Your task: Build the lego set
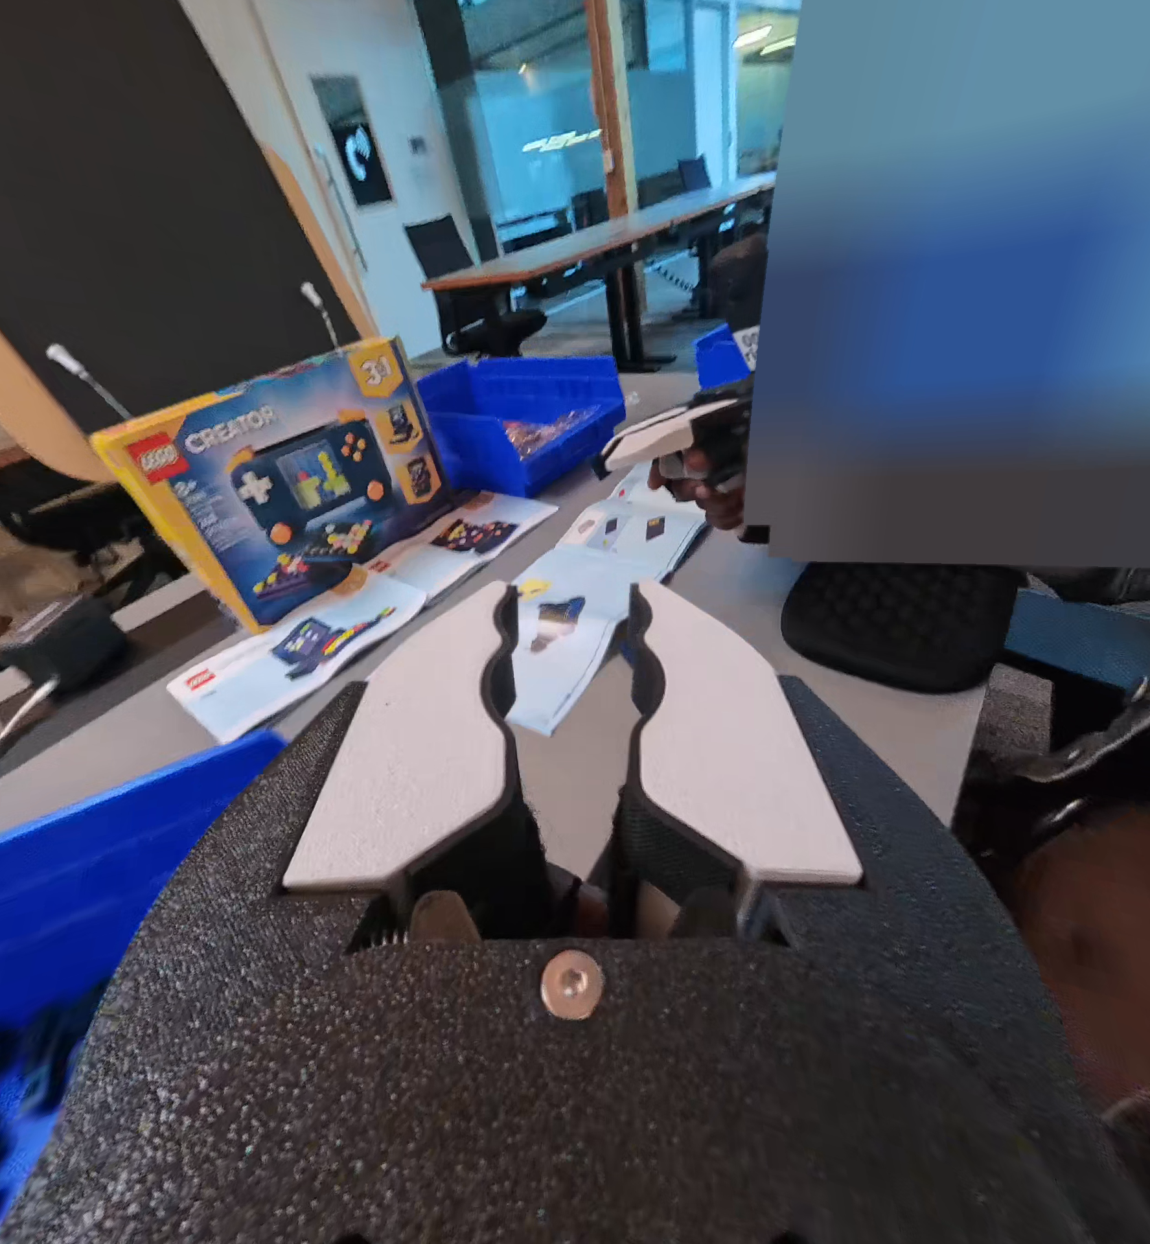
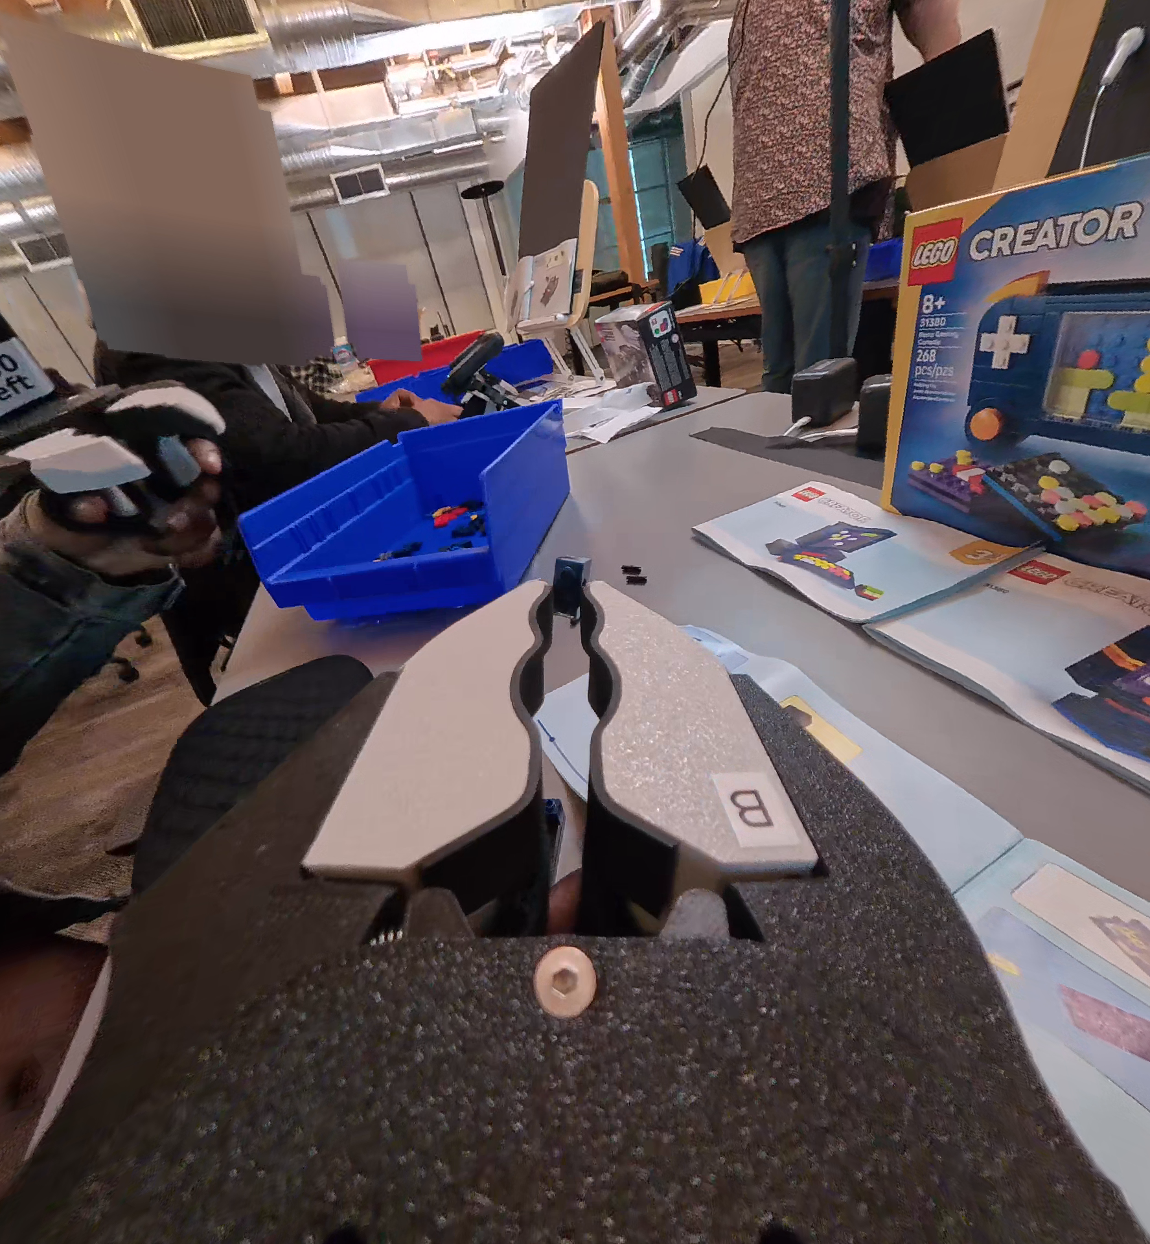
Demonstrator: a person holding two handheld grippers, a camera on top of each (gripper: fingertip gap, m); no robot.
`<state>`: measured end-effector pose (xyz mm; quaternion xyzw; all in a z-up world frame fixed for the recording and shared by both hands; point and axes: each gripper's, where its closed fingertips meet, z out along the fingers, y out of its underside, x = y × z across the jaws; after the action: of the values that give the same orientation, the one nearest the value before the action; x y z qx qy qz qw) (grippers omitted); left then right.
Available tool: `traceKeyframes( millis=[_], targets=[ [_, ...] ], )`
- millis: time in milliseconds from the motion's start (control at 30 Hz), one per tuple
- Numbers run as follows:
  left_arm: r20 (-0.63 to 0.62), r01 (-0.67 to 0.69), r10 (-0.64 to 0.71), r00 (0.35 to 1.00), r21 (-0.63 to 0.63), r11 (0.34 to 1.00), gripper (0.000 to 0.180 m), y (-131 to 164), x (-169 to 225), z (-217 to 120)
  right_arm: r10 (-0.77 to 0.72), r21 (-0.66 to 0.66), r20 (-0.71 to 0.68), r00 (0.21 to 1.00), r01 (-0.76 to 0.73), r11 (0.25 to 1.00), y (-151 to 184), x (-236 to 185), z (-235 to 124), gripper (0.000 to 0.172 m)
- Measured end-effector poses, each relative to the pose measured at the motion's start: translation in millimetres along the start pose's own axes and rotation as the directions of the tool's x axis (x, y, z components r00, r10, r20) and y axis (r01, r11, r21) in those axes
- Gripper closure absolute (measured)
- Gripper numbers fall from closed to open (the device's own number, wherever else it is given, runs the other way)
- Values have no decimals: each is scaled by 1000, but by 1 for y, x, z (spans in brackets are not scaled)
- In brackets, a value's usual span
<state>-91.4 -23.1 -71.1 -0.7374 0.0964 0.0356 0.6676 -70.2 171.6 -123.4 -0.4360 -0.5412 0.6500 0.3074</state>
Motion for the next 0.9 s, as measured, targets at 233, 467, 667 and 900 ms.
traceKeyframes(
  millis=[233,467,667,900],
  targets=[
    [141,-46,47,989,-10,999,151,-27,-5,-49,-11,-25,23,1000,12,1000,5,-3,2,164],
    [113,-74,68,991,46,996,151,-57,9,-32,-4,-17,37,999,4,1000,3,-5,0,164],
    [32,-56,53,998,89,994,151,-70,26,-4,18,3,37,999,-18,1000,-1,-3,-2,164],
    [3,-50,50,999,83,995,151,-61,25,19,10,11,18,1000,-10,1000,-3,0,-5,164]
  ],
)
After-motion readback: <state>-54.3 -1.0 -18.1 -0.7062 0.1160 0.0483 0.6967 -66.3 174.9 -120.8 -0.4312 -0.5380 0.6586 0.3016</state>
